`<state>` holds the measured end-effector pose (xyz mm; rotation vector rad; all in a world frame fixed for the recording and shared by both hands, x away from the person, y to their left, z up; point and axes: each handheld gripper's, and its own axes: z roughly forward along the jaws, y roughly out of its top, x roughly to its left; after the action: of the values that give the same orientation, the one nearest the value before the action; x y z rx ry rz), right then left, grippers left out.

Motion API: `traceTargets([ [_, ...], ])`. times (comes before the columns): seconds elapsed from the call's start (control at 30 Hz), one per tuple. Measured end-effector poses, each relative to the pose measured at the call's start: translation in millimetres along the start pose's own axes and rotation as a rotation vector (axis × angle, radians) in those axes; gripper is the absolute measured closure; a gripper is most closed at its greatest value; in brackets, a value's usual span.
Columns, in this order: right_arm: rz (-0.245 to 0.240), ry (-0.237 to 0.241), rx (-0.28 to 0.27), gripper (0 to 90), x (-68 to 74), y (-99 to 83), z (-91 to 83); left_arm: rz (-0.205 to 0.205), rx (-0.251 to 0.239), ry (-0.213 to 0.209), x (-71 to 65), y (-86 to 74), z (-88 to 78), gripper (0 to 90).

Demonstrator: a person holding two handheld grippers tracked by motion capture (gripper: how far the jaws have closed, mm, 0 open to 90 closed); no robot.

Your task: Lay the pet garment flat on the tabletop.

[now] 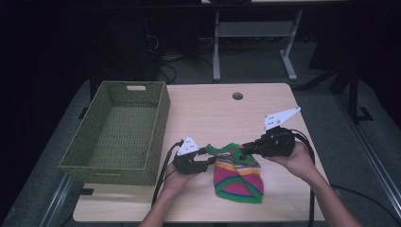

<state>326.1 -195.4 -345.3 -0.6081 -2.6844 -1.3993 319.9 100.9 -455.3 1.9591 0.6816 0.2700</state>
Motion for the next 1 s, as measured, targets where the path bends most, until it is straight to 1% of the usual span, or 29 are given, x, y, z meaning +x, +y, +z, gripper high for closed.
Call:
traceTargets([
  [0.03,0.003,-0.005,-0.001,82.0,-0.9,-1.9,-0.9,0.014,0.006,-0.002,-0.3,0.9,-0.5,65.0],
  [0.07,0.005,-0.005,-0.001,82.0,-1.2,-2.8,-1.2,0.024,0.006,0.001,-0.8,1.6,-1.3,68.0],
  [0.1,0.005,-0.005,-0.001,82.0,-1.2,-2.8,-1.2,0.024,0.006,0.001,-0.8,1.6,-1.3,70.9],
  [0.13,0.007,-0.012,0.001,82.1,-2.3,-5.5,-2.3,0.043,0.001,0.007,-2.5,4.1,-3.0,74.6],
  [0.17,0.007,-0.012,0.001,82.1,-2.3,-5.5,-2.3,0.043,0.001,0.007,-2.5,4.1,-3.0,76.4],
  [0.2,0.010,-0.015,-0.002,82.1,-3.5,-7.5,-3.8,0.069,0.002,0.007,-4.1,7.9,-5.7,79.8],
  [0.23,0.013,-0.020,-0.003,82.1,-4.0,-8.6,-4.8,0.071,0.003,0.008,-5.7,9.4,-6.8,81.3],
  [0.27,0.013,-0.020,-0.003,82.1,-4.0,-8.6,-4.8,0.071,0.003,0.008,-5.7,9.4,-6.8,82.1],
  [0.3,0.020,-0.032,-0.005,82.1,-5.6,-11.0,-7.5,0.082,0.010,0.007,-7.1,13.1,-9.0,82.6],
  [0.37,0.023,-0.040,-0.005,82.1,-6.0,-11.7,-8.5,0.087,0.016,0.013,-7.7,14.8,-10.3,82.7],
  [0.4,0.034,-0.056,-0.013,82.2,-8.5,-13.7,-11.4,0.091,0.029,0.018,-8.4,18.5,-12.4,82.9],
  [0.47,0.040,-0.073,-0.015,82.2,-10.2,-15.0,-12.7,0.099,0.030,0.030,-9.5,22.2,-14.0,83.2],
  [0.5,0.047,-0.075,-0.015,82.2,-11.0,-15.7,-12.9,0.099,0.030,0.030,-9.5,22.2,-14.0,83.2],
  [0.53,0.047,-0.080,-0.015,82.3,-12.4,-16.4,-12.7,0.111,0.041,0.042,-10.2,25.9,-15.3,83.2],
  [0.57,0.047,-0.080,-0.015,82.3,-12.4,-16.4,-12.7,0.111,0.041,0.042,-10.2,25.9,-15.3,83.3],
  [0.6,0.056,-0.094,-0.013,82.2,-14.7,-17.4,-12.1,0.114,0.045,0.047,-9.6,29.6,-17.1,83.5],
  [0.83,0.074,-0.121,-0.017,82.3,-20.4,-16.1,-10.8,0.108,0.068,0.075,-3.4,41.7,-17.2,83.5],
  [0.9,0.075,-0.129,-0.012,82.2,-23.0,-15.7,-10.1,0.103,0.066,0.080,-2.8,42.4,-16.8,83.5],
  [0.97,0.088,-0.134,-0.011,82.3,-25.6,-15.1,-9.3,0.102,0.065,0.086,-0.4,44.3,-15.7,83.5],
  [1.0,0.093,-0.136,-0.010,82.3,-28.0,-14.5,-8.7,0.097,0.085,0.088,1.3,45.5,-13.6,83.5],
])
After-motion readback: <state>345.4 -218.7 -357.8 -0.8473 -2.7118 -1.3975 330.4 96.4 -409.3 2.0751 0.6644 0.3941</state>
